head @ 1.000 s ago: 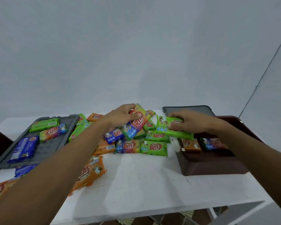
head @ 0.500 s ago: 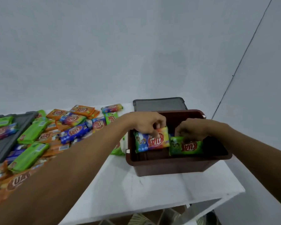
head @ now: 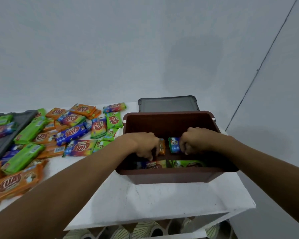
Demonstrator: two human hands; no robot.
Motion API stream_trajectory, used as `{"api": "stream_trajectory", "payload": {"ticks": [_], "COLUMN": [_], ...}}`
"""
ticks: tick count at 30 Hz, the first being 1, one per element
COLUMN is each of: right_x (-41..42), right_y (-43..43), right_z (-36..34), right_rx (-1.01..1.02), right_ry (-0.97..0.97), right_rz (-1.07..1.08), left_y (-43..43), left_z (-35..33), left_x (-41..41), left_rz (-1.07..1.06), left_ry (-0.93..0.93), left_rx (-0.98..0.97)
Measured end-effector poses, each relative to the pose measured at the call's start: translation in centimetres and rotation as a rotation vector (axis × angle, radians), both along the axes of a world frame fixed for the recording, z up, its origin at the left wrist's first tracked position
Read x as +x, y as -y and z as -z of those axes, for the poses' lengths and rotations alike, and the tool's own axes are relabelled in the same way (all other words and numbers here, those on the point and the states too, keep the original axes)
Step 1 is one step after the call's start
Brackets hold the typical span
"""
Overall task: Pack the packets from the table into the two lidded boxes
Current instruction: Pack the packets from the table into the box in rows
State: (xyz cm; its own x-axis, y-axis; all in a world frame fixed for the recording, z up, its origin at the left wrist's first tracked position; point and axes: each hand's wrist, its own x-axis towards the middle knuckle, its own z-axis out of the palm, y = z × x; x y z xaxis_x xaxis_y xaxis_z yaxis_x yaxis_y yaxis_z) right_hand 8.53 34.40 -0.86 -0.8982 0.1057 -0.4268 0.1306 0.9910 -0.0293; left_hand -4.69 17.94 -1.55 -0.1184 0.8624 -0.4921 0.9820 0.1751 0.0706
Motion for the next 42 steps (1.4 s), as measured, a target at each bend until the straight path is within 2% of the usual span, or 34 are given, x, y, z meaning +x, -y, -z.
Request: {"api": "stream_trajectory", "payload": {"ticks": [2, 8, 13, 16, 20, 22, 24, 26, 28, 30, 33, 36, 38, 42], "right_x": [-0.6, -0.8, -1.1, -1.8, -3.6, -4.6, -6.0, -7.3, -9.0, -10.6, -12.4, -13.8, -14.7, -15.5], "right_y": [-0.1, 0.1, 0.6, 1.4, 3.9, 5.5, 7.7, 10.3, 13.1, 16.0, 19.9, 22.3, 23.1, 23.9], "right_z": [0.1, 0.4, -0.3, -0.9, -2.3, -2.9, -3.3, -3.9, -4.2, -3.8, -2.5, -1.6, -1.1, 0.4], "right_rx": [0.078, 0.2, 0.17, 0.086, 0.02, 0.012, 0.003, -0.036, -0.05, -0.023, 0.203, 0.444, 0.481, 0.43], "right_ry": [-0.063, -0.029, -0.052, -0.173, -0.385, -0.495, -0.61, -0.677, -0.654, -0.539, -0.285, -0.165, -0.148, -0.064], "right_rz": [-0.017, 0.053, 0.066, 0.091, 0.067, 0.041, 0.006, -0.049, -0.138, -0.197, -0.241, -0.226, -0.182, -0.088], "left_y": [-0.1, -1.3, -0.2, 1.9, 7.8, 11.2, 14.7, 17.6, 20.2, 21.9, 22.4, 22.5, 22.9, 24.1], "left_z": [-0.2, -0.1, -1.0, -2.4, -2.8, -1.9, -0.7, 0.7, 2.1, 3.3, 4.4, 4.4, 4.2, 3.5], "left_x": [-0.2, -0.3, -0.7, -2.2, -6.2, -8.4, -10.6, -12.4, -13.4, -13.8, -13.8, -13.8, -14.0, -14.4], "left_rz": [0.008, -0.003, 0.01, 0.088, 0.047, 0.0, -0.107, -0.209, -0.256, -0.299, -0.363, -0.396, -0.41, -0.429], "left_ry": [-0.108, -0.334, -0.445, -0.374, -0.118, -0.145, -0.192, -0.244, -0.25, -0.192, -0.112, -0.099, -0.084, -0.007], "left_rx": [0.08, 0.039, 0.076, 0.286, 0.686, 0.802, 0.708, 0.501, 0.332, 0.263, 0.285, 0.288, 0.294, 0.367]}}
